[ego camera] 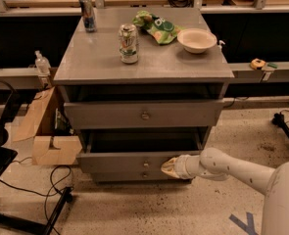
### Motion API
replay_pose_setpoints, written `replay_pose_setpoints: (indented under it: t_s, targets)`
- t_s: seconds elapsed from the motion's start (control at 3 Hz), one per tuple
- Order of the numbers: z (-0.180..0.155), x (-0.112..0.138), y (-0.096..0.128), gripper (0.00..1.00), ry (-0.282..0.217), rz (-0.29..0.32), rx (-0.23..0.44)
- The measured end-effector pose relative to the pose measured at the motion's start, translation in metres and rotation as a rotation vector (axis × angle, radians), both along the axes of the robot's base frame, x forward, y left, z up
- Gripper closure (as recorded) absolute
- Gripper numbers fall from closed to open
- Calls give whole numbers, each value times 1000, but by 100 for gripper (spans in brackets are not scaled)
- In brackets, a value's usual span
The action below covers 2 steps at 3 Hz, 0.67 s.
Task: Close middle drawer
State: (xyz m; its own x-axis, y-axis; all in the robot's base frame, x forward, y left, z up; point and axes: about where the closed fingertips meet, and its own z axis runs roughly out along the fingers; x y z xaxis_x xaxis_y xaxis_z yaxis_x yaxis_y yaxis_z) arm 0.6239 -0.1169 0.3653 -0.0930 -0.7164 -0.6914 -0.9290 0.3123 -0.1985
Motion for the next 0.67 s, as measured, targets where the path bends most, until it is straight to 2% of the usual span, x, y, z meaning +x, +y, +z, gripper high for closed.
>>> replay_pose_setpoints:
  t_s: [0.33, 0.67]
  targets:
    - [0, 18, 6, 100, -11, 9, 2]
    - [0, 16, 5, 100, -11, 9, 2]
